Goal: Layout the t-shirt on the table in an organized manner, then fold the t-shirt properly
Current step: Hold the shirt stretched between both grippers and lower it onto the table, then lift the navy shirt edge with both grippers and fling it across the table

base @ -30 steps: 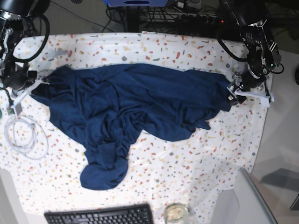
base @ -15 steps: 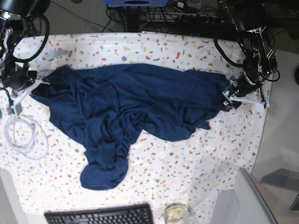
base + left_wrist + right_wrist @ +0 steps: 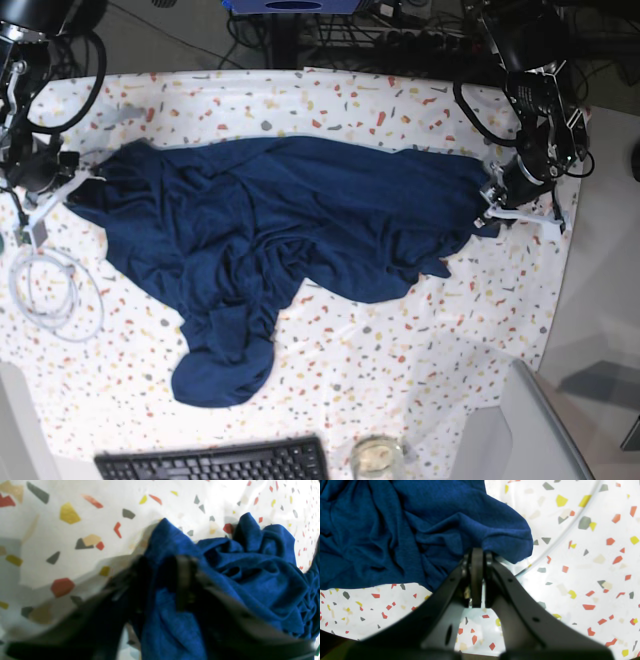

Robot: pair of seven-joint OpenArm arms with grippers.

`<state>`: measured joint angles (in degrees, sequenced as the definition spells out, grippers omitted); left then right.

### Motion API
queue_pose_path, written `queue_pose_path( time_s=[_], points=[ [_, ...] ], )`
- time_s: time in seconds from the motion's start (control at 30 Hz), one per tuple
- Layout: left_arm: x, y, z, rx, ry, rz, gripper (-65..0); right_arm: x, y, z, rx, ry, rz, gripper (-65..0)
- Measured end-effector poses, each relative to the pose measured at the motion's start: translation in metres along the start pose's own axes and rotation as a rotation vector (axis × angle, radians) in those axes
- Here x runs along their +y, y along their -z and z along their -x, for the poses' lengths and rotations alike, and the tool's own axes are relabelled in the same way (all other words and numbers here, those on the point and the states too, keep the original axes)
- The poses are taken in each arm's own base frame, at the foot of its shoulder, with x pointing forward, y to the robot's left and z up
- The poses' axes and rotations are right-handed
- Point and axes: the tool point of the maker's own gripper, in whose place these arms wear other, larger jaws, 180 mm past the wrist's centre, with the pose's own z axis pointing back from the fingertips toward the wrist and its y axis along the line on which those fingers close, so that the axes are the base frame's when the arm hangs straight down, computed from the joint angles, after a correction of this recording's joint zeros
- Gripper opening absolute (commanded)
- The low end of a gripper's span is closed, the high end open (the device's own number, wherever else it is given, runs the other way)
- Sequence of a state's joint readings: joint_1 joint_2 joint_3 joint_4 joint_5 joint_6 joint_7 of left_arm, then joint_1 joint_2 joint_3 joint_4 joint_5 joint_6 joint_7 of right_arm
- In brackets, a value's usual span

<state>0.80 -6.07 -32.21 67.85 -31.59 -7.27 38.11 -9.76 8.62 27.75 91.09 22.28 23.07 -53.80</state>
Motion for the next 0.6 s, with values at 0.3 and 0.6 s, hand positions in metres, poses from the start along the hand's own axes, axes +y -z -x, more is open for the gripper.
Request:
queue_pose_path(
  time_s=[0.3,0.6],
  points=[
    [0.006,-0.004,0.002,0.001,0.01,-0.012,-65.0,0.0,0.0,0.0,0.0,0.0,0.0,-65.0],
    [0.008,-0.059,-0.026,-0.059,0.129,-0.062,-65.0,0.001,-0.007,0.004,0.0,-0.015,0.011,-65.0]
  ],
)
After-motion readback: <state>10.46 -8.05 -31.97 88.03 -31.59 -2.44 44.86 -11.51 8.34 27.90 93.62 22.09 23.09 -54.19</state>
